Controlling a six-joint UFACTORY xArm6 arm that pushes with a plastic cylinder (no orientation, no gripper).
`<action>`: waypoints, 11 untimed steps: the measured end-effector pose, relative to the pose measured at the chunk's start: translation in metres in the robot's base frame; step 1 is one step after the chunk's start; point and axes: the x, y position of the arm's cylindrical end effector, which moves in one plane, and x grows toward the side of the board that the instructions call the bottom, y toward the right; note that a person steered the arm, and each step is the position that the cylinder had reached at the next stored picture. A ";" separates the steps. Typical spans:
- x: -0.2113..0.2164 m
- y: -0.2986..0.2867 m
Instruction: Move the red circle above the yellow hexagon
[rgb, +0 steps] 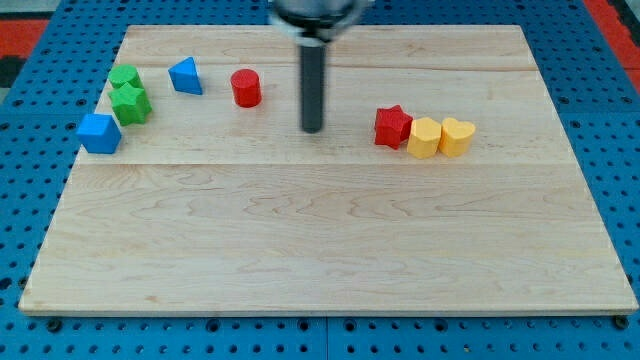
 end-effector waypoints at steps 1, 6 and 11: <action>-0.012 -0.088; -0.048 -0.005; -0.038 0.137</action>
